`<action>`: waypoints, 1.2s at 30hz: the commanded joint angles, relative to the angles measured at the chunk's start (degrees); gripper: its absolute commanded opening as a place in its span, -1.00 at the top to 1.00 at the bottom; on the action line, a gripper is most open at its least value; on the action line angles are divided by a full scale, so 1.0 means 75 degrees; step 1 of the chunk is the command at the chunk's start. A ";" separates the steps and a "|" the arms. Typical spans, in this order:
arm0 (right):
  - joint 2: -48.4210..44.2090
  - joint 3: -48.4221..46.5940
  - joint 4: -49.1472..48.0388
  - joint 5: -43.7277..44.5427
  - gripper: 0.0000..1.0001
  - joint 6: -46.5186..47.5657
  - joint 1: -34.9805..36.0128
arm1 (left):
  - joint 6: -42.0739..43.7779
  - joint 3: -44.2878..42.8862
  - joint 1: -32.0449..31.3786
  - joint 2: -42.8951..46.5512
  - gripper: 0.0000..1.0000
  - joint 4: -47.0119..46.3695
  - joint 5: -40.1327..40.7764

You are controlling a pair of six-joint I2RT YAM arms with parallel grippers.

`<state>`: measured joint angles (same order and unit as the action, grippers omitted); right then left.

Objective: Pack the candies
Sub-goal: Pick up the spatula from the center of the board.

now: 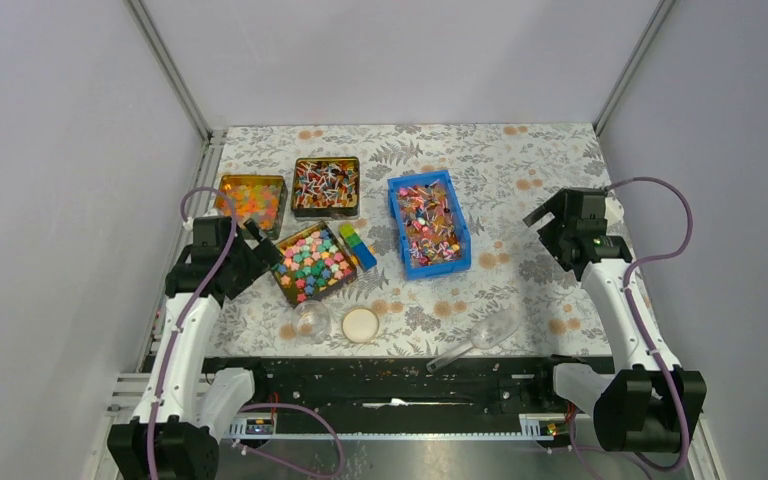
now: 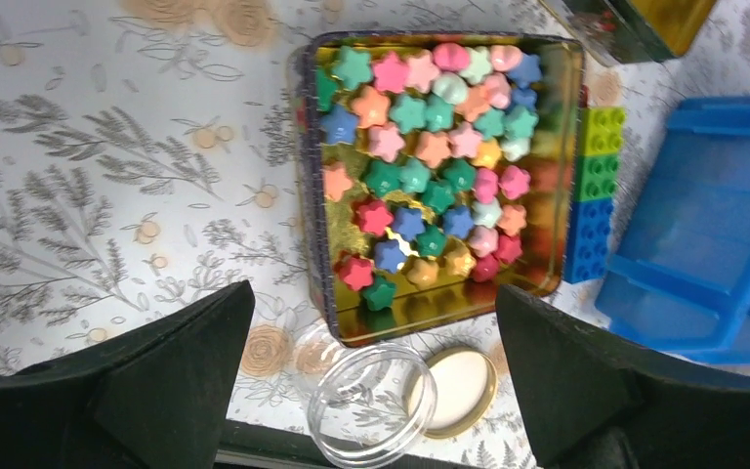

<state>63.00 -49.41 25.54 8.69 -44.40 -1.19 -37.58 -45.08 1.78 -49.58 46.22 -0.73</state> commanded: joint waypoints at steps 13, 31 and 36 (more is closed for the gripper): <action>-0.0553 -0.0218 0.2877 -0.0395 -0.97 0.0023 -0.0009 | -0.0501 -0.0585 -0.3024 -0.1725 -0.95 -0.2126 -0.2717; -0.0717 0.0083 0.4023 -0.0380 -0.97 0.0777 -0.0118 | 0.2306 -0.5246 -0.8434 -0.7066 -0.74 -0.1902 -0.2784; -0.0898 0.0200 0.4400 -0.0220 -0.97 0.0878 -0.0224 | 0.2707 -0.6307 -0.8837 -0.8338 -0.61 -0.1672 -0.2337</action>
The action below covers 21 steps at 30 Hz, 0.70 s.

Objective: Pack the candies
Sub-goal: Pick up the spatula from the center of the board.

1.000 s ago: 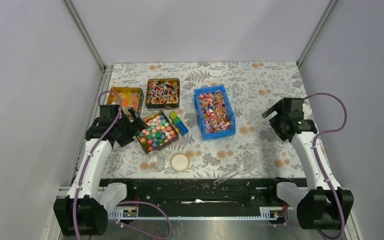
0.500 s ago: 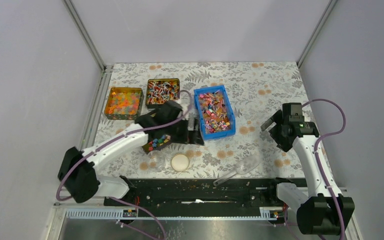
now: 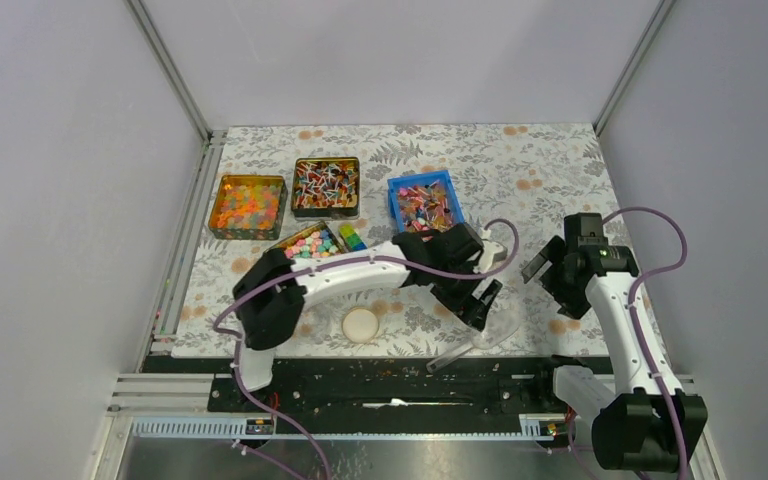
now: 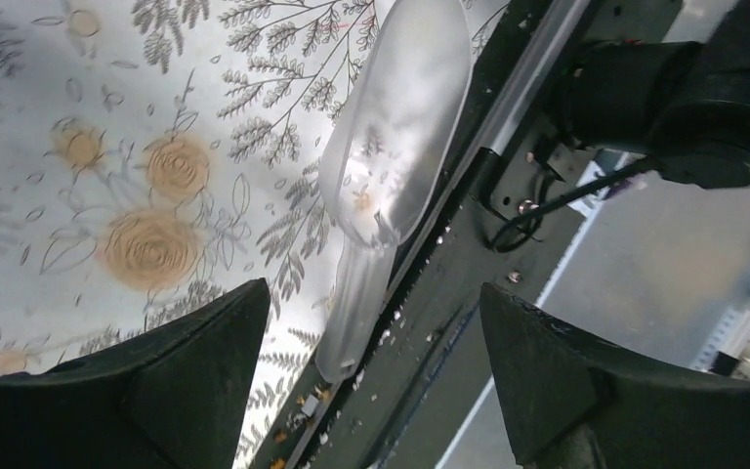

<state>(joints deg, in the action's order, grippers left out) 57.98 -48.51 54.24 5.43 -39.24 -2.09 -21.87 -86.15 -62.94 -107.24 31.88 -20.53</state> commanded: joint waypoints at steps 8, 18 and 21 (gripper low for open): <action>-0.0579 0.0130 0.0908 0.0383 -0.97 0.0296 -0.0190 | 0.0643 -0.1907 -0.0477 -0.1931 -0.45 0.0183 0.0302; -0.0849 0.0130 0.1081 0.0361 -0.97 0.0380 -0.0190 | 0.0756 -0.2187 -0.0491 -0.2475 0.24 0.0021 0.0606; -0.0962 0.0073 0.1112 0.0400 -0.97 0.0405 -0.0190 | 0.0783 -0.2178 -0.0491 -0.2534 0.48 0.0026 0.0644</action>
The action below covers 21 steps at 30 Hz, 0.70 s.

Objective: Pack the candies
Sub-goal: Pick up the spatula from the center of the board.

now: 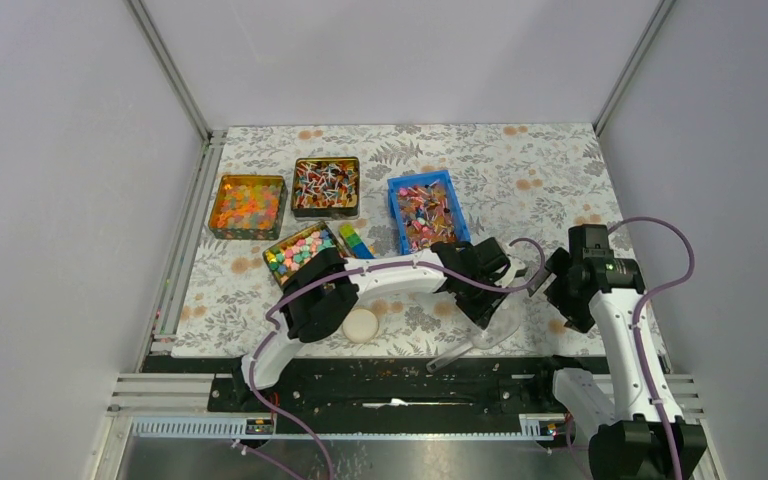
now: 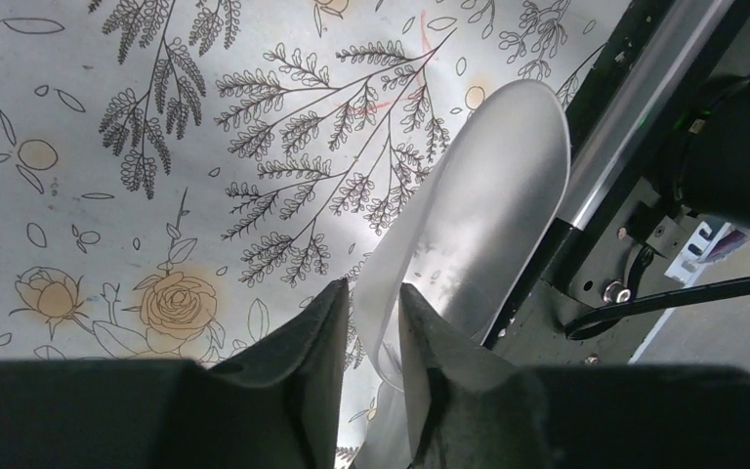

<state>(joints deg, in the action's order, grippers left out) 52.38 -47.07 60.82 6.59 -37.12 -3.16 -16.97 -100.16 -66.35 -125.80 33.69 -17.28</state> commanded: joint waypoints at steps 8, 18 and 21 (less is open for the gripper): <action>-0.0245 -0.0508 0.0235 0.0309 -0.97 0.0235 -0.0048 | 0.0165 -0.0314 0.0003 0.0659 1.00 -0.0101 0.0613; 0.0189 -0.2373 -0.0031 -0.0170 -0.97 0.0616 -0.0048 | -0.0576 -0.0214 0.1182 0.3136 1.00 0.0316 0.2461; 0.0677 -0.2995 -0.0022 -0.0332 -0.97 0.0814 -0.0037 | -0.0953 -0.0110 0.1967 0.3914 1.00 0.0496 0.2866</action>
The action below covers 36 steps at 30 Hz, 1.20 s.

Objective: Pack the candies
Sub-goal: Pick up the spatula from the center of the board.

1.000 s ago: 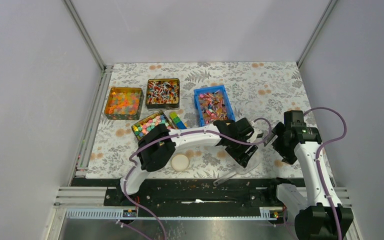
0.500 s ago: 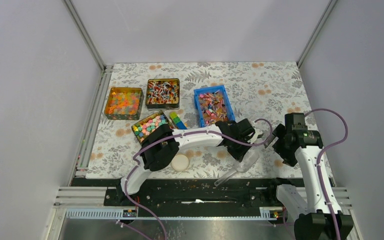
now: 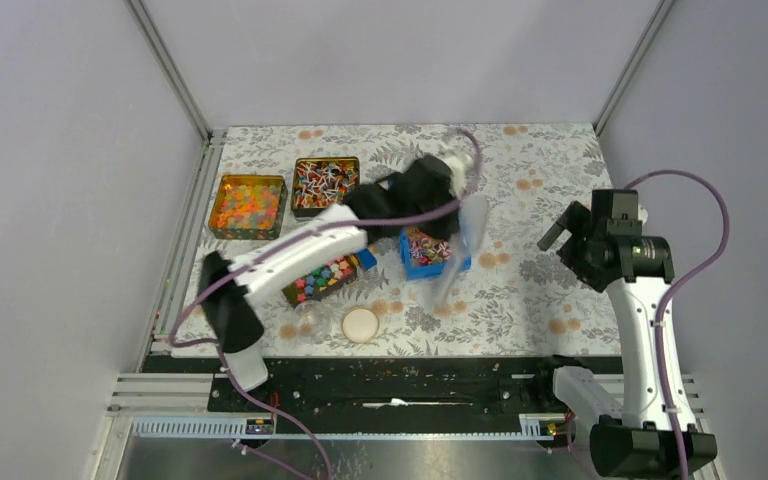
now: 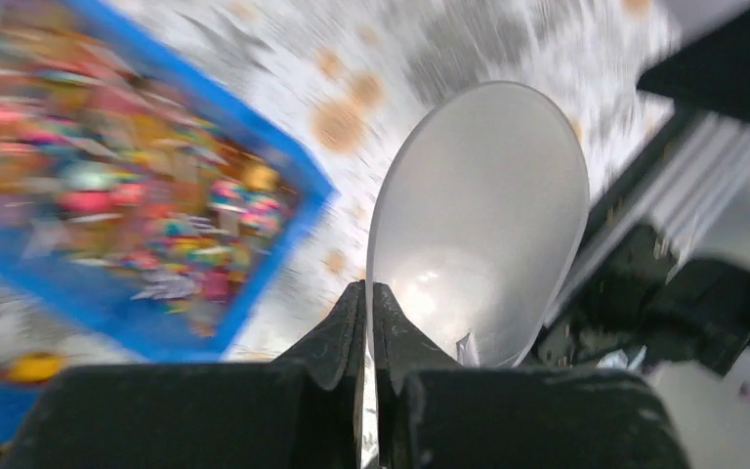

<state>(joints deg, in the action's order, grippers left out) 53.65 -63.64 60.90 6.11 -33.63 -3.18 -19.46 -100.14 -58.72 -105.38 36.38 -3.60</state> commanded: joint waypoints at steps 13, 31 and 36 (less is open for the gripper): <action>0.3417 -0.3573 -0.0637 -0.0952 -0.97 0.1287 0.3519 | -0.3412 0.0351 0.4909 0.2680 1.00 0.2247 0.0916; 0.7433 -0.8956 0.0029 0.0966 -0.75 0.3699 0.7635 | -0.5700 0.1253 0.6365 0.2811 1.00 0.2059 -0.1312; 0.7638 -0.8847 -0.0108 0.2049 -0.68 0.4183 0.7992 | -0.5889 0.1302 0.6509 0.2625 1.00 0.1991 -0.1915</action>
<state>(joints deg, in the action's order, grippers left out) 109.69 -128.46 58.46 9.10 -8.36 55.16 -59.81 -90.21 -10.87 -85.60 54.08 -12.16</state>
